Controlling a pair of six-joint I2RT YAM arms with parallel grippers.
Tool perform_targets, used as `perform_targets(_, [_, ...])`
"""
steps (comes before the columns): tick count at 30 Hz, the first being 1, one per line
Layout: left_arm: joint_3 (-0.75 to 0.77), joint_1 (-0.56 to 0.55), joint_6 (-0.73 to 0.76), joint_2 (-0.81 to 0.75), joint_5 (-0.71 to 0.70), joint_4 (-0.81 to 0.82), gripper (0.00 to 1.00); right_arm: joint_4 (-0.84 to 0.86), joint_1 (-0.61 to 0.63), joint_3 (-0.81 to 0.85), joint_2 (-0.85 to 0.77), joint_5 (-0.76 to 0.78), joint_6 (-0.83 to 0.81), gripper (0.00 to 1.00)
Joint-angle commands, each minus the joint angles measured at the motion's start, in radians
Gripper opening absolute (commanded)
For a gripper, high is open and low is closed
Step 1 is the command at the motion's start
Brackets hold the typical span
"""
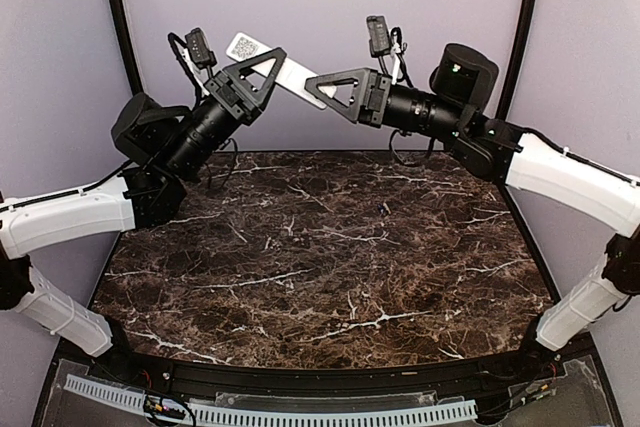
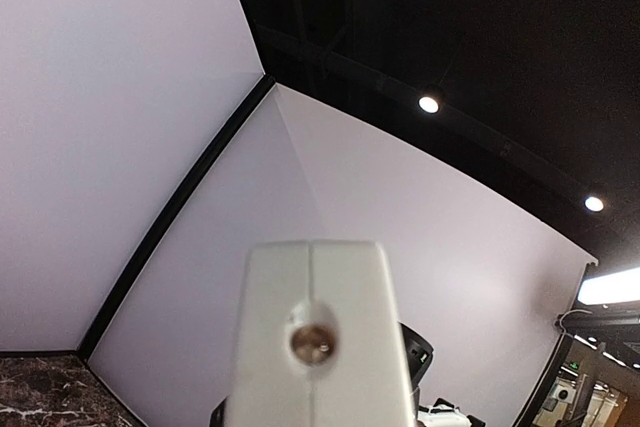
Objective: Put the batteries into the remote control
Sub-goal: Remove the battery cover from the remote control.
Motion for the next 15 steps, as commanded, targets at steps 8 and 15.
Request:
perform_targets(8, [0.000, -0.008, -0.009, 0.010, 0.007, 0.069, 0.00, 0.075, -0.004, 0.062, 0.052, -0.063, 0.034, 0.51])
perform_targets(15, [-0.004, -0.008, -0.016, 0.011, 0.010, 0.074, 0.00, 0.072, -0.006, 0.060, 0.056, -0.072, 0.030, 0.22])
